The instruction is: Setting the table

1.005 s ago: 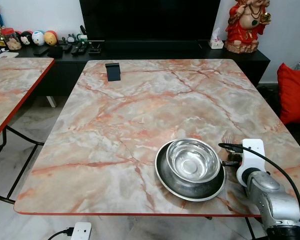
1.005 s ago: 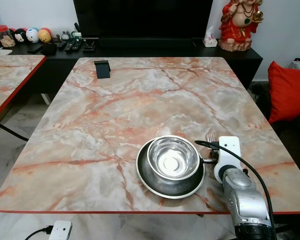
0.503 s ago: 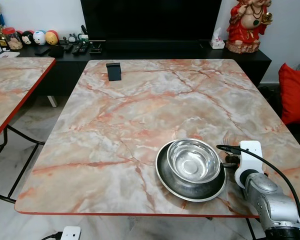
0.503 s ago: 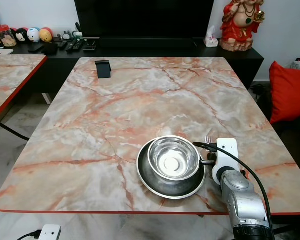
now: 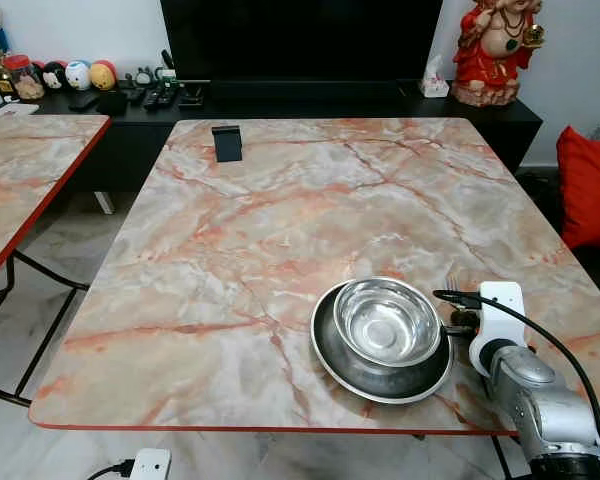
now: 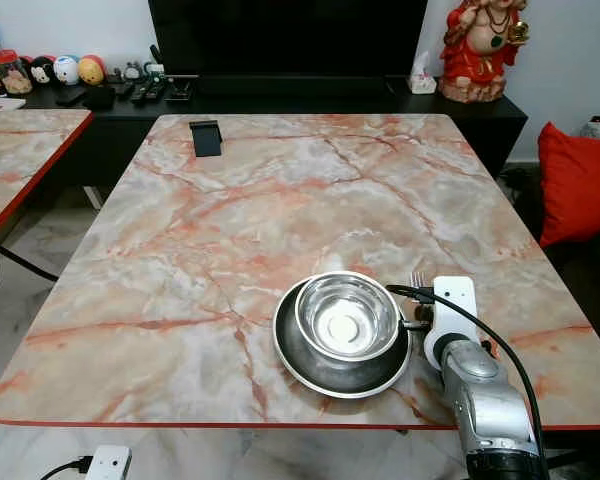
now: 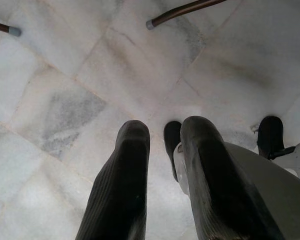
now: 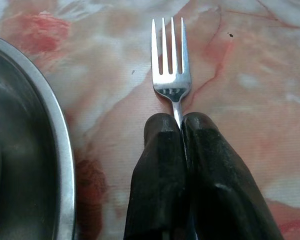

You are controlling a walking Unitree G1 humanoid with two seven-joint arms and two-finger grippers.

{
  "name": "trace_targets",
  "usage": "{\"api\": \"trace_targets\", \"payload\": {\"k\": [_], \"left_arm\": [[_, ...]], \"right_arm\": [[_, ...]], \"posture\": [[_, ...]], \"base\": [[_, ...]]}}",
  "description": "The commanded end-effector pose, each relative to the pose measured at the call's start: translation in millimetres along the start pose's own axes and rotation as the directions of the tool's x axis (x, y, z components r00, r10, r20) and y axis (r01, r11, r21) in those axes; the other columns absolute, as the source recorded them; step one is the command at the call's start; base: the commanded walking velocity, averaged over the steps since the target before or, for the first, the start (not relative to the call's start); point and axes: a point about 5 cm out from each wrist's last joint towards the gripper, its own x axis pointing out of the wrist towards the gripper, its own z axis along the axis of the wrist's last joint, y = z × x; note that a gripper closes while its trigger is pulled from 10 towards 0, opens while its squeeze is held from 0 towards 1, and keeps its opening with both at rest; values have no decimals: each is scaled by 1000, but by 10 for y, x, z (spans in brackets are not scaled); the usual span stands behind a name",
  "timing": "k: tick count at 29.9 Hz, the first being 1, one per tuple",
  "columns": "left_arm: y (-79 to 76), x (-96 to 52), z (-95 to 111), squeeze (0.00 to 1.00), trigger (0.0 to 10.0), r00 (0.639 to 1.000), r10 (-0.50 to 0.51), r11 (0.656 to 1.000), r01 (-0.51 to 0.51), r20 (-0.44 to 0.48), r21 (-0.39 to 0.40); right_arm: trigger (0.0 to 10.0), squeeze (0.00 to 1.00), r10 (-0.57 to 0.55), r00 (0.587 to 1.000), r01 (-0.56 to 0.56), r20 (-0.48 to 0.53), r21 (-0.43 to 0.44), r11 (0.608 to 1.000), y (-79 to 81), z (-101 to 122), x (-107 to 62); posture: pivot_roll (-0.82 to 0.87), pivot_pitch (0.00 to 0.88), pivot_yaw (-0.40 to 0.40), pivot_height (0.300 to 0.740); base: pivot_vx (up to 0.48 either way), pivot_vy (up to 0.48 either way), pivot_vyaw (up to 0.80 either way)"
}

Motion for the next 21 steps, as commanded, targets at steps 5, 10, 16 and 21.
{"api": "trace_targets", "payload": {"k": [5,10,16,21], "left_arm": [[38,-17,-44,0,10000,1000,10,1000,-9,-13,12],[11,-20,-75,0,10000,1000,9,1000,-9,-23,12],[22,-23,-84,0,10000,1000,12,1000,-11,-29,14],[32,-22,-76,0,10000,999,14,1000,-13,-30,15]], "right_arm": [[10000,27,-1,1000,1,-9,1,1000,1,-8,8],[10000,200,1,1000,-1,-10,1,1000,4,-10,9],[10000,620,2,1000,-2,-12,2,1000,7,-12,10],[10000,600,-2,1000,2,-13,2,1000,0,-11,11]], "posture": [[-104,0,5,740],[-104,0,5,740],[-104,0,5,740],[-104,0,4,740]], "base": [[0,0,0],[0,0,0],[0,0,0],[0,0,0]]}}
